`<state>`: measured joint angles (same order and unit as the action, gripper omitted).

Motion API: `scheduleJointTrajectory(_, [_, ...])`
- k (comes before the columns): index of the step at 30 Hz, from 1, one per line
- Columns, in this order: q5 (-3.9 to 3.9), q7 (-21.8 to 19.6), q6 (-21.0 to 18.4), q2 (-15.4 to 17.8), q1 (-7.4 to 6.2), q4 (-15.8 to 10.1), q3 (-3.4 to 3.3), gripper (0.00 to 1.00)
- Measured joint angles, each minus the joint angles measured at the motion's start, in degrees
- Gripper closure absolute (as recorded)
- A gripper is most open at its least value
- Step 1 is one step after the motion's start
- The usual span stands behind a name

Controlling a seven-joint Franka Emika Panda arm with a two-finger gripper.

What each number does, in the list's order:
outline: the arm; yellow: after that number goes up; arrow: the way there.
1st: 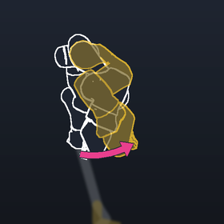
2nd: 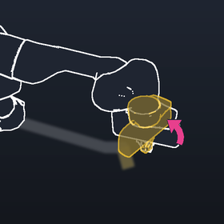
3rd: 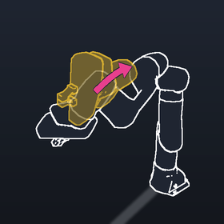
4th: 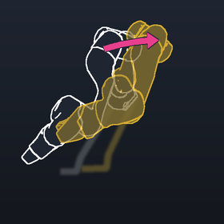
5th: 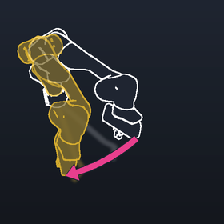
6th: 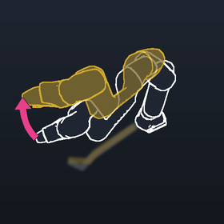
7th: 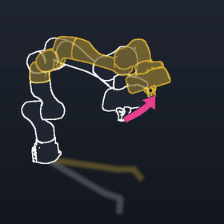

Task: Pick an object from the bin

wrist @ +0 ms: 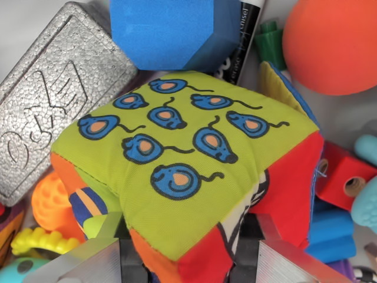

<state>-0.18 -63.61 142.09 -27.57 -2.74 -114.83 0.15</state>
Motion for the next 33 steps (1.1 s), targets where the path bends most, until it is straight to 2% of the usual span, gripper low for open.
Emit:
scheduleJointTrajectory(15, [0.00, 0.00, -0.73, 0.88, 0.00, 0.02, 0.00, 1.00])
scheduleJointTrajectory(33, [0.00, 0.00, -6.48, 6.33, 0.00, 0.39, 0.00, 1.00])
